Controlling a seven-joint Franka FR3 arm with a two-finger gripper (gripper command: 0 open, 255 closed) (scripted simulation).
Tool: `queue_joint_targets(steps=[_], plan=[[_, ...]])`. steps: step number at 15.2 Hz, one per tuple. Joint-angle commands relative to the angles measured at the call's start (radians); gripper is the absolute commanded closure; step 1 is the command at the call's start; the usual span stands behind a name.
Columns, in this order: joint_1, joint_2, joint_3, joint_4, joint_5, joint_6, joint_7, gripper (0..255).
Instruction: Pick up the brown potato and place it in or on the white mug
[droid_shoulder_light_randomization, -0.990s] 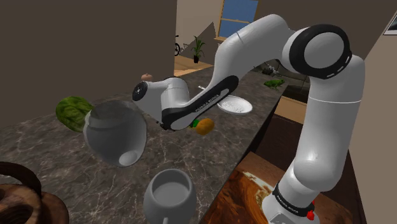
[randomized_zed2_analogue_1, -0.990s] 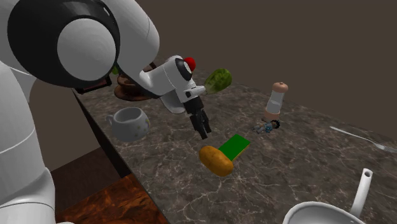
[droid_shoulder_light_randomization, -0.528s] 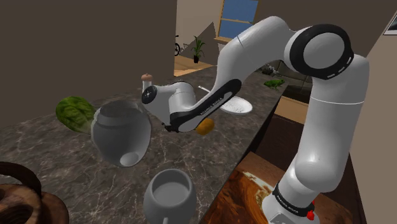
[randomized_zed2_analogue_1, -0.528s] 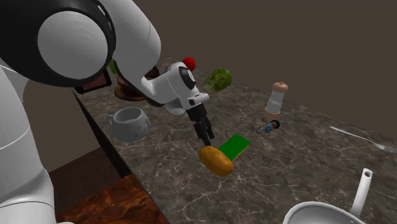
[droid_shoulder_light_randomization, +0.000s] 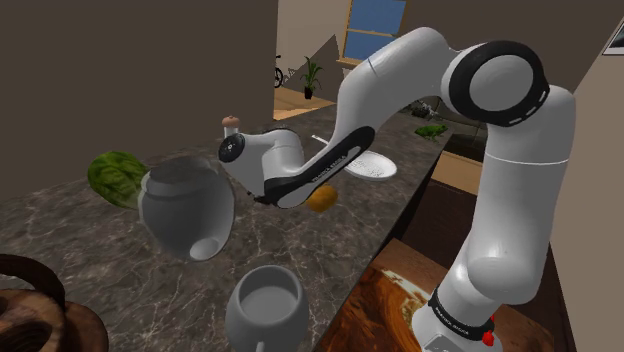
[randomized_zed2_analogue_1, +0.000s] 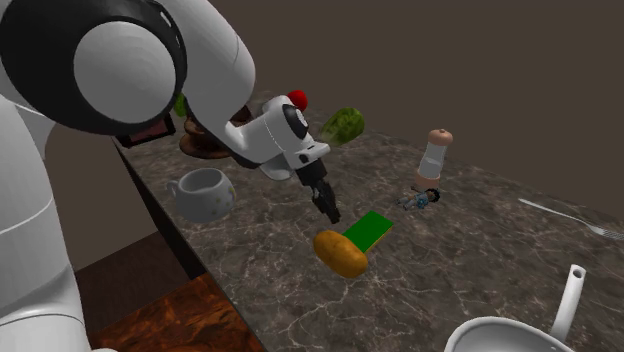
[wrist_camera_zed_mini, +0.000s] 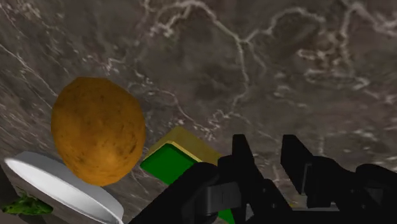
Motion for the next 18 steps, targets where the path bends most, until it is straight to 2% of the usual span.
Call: queue_joint_targets(steps=[1,2,4,5,6,7,8,10,13,18], plan=[[-0.001,0.107,-0.015,0.02,-0.011,-0.336,0.0,255],[-0.026,0.051,-0.022,-0.048,-0.008,-0.303,-0.013,255],[-0.043,0.038,-0.034,-0.094,-0.026,-0.262,-0.004,255],[-0.064,0.025,-0.045,-0.074,-0.017,-0.264,-0.052,255],[-0.062,0.034,-0.04,-0.025,0.005,-0.296,-0.085,255],[-0.054,-0.007,-0.03,-0.013,-0.006,0.129,-0.08,255],[-0.054,-0.007,-0.03,-0.013,-0.005,0.129,-0.08,0],[-0.11,-0.013,-0.034,0.041,0.171,0.063,-0.162,0],[-0.192,-0.008,-0.053,0.126,0.397,-0.063,-0.247,0],[-0.33,0.02,-0.11,0.244,0.697,-0.296,-0.299,0]])
